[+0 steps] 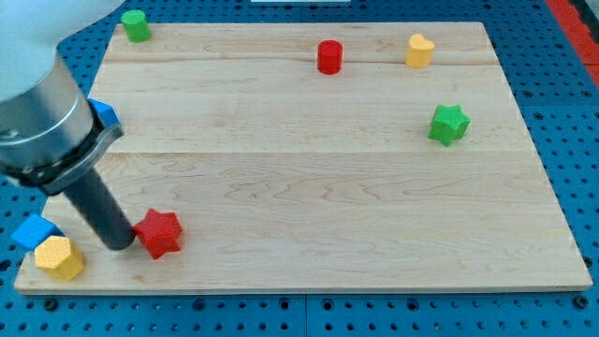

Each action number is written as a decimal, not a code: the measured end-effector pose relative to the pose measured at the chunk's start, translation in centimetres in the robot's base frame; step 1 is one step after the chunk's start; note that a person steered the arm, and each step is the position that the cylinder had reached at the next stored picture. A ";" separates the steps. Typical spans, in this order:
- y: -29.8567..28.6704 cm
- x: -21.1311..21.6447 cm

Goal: Move red star to the bottom center

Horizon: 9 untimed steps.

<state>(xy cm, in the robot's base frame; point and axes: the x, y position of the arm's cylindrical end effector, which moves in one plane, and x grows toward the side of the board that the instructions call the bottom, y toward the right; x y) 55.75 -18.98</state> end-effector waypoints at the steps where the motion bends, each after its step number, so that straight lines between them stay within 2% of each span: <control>1: 3.5 -0.8; 3: 10.2 -0.8; 4: 11.6 -2.0; 5: 11.3 -4.1; 9: 11.4 -2.5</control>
<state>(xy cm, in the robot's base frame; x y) 53.23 -7.61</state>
